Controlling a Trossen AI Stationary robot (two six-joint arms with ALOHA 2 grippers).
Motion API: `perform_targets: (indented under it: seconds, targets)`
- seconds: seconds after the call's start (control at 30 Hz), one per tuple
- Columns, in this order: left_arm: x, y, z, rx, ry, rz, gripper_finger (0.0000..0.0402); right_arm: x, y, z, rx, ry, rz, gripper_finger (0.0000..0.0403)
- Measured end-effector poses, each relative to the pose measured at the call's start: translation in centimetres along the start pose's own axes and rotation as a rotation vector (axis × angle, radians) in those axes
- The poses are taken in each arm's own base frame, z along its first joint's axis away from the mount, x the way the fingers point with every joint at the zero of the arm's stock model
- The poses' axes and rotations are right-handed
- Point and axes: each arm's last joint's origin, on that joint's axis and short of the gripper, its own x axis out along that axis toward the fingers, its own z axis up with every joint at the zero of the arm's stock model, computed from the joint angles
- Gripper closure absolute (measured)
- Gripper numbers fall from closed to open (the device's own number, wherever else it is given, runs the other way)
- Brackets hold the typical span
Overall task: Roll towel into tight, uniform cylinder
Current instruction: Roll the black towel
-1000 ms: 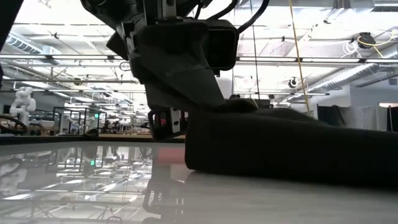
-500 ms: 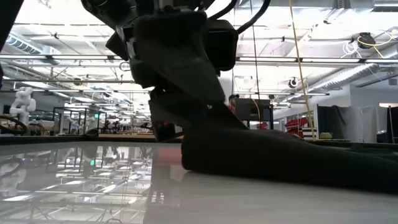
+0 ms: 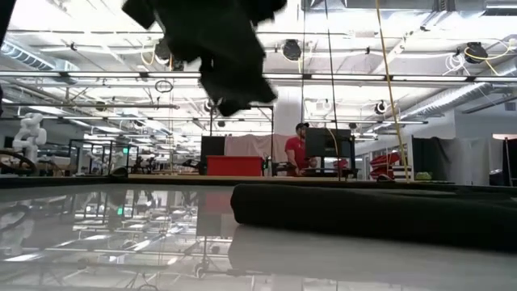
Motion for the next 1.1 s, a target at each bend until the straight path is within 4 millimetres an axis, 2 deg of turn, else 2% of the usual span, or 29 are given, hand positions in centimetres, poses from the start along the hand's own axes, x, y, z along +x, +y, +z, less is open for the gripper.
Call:
perform_targets:
  seconds: [0.17, 0.3, 0.4, 0.57, 0.77, 0.93, 1.0, 1.1]
  targets:
    - [0.7, -2.7, -0.8, 0.298, -0.003, 0.064, 0.0232, 0.0, 0.0, 0.0, 0.003, 0.003, -0.001, 0.0402]
    - [2.1, -3.8, -1.8, 0.453, -0.006, 0.17, 0.0228, 0.0, 0.0, 0.0, 0.008, 0.006, 0.0, 0.0402]
    - [3.0, -3.9, -2.0, 0.503, -0.032, 0.227, 0.0205, 0.0, 0.0, 0.0, 0.009, 0.007, 0.001, 0.0402]
    - [4.5, -3.0, -2.9, 0.498, 0.012, 0.204, 0.0153, 0.0, 0.0, 0.0, 0.011, 0.007, 0.004, 0.0402]
    - [5.7, -2.5, -3.6, 0.498, 0.03, 0.171, 0.0144, 0.0, 0.0, 0.0, 0.014, 0.008, 0.004, 0.0402]
    - [6.3, -1.9, -3.9, 0.49, 0.044, 0.194, 0.0156, 0.1, 0.0, 0.0, 0.014, 0.007, 0.005, 0.0402]
    - [6.7, -1.5, -4.2, 0.484, 0.057, 0.195, 0.0178, 0.1, 0.0, 0.0, 0.016, 0.006, 0.004, 0.0402]
    - [7.0, -1.1, -4.3, 0.476, 0.069, 0.177, 0.0231, 0.1, 0.0, 0.0, 0.017, 0.006, 0.004, 0.0402]
